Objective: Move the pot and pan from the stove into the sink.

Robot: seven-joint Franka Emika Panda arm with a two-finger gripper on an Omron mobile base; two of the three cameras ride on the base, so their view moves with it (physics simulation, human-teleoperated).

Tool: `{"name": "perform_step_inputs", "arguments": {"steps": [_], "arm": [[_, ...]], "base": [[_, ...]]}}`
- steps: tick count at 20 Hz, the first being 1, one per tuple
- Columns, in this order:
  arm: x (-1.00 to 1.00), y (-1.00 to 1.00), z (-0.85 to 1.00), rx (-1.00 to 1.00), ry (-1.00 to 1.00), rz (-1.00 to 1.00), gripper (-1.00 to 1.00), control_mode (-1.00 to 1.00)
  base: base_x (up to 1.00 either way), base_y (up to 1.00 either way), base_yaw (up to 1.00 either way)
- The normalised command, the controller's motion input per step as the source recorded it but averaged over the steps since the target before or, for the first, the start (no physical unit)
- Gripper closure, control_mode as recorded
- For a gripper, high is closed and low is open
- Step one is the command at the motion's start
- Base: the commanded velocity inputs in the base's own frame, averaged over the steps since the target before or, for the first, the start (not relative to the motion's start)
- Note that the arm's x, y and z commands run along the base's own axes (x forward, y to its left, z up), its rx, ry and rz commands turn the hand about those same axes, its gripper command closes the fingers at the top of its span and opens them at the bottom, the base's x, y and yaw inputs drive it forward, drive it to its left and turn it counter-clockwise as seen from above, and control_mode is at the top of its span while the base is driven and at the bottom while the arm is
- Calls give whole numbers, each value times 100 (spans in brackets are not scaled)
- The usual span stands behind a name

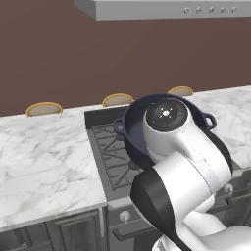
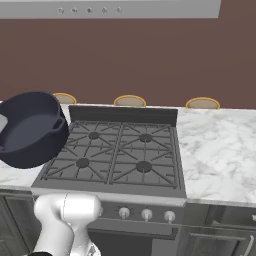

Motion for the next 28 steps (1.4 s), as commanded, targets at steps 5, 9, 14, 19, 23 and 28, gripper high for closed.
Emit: {"name": "perform_step_inputs", "arguments": {"steps": [5,9,14,19,23,28], "arm": [[0,0,0,0,0,0,100,-100],[-17,0,-7,-1,0,0,100,-100],[0,0,0,0,0,0,100,100],[0,0,0,0,0,0,100,100],[0,0,0,0,0,0,100,100],[0,0,0,0,0,0,100,100]], "base": [[0,0,0],[0,0,0],[-80,-16,2],[-86,-19,1],[-59,-24,-3],[-11,-32,-33]]}}
